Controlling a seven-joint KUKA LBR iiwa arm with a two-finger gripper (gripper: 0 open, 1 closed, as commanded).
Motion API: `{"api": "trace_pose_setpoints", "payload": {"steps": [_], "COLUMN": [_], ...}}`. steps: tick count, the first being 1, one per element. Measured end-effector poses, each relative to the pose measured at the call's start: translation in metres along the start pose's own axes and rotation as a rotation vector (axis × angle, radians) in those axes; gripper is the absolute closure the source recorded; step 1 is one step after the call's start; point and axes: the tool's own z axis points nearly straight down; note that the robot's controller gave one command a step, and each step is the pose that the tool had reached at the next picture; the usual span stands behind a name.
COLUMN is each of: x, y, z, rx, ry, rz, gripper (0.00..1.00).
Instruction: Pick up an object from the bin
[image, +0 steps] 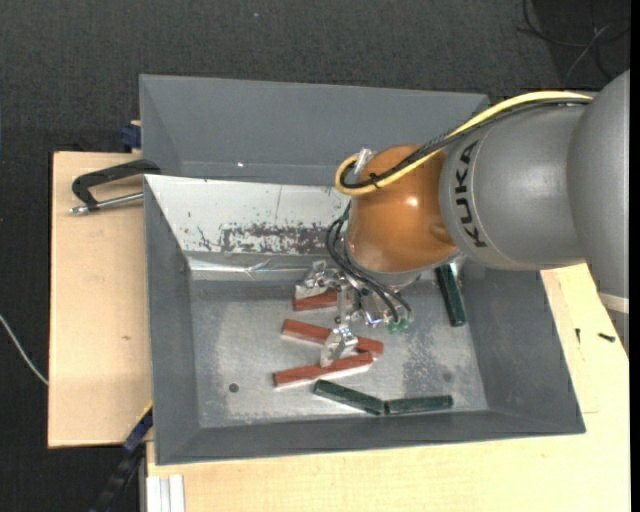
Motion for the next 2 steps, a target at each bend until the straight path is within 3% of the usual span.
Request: {"api": "trace_pose_setpoints", "payload": {"steps": [1,2], "x": [-0.0179,-0.0180], "y": [-0.0001,-0.0003], "z": [0.0066,0.0067], "rx": [0.000,0.000], "ry": [0.026,0.024], "rz": [0.029,0.030], "gripper": [1.00,1.00]}}
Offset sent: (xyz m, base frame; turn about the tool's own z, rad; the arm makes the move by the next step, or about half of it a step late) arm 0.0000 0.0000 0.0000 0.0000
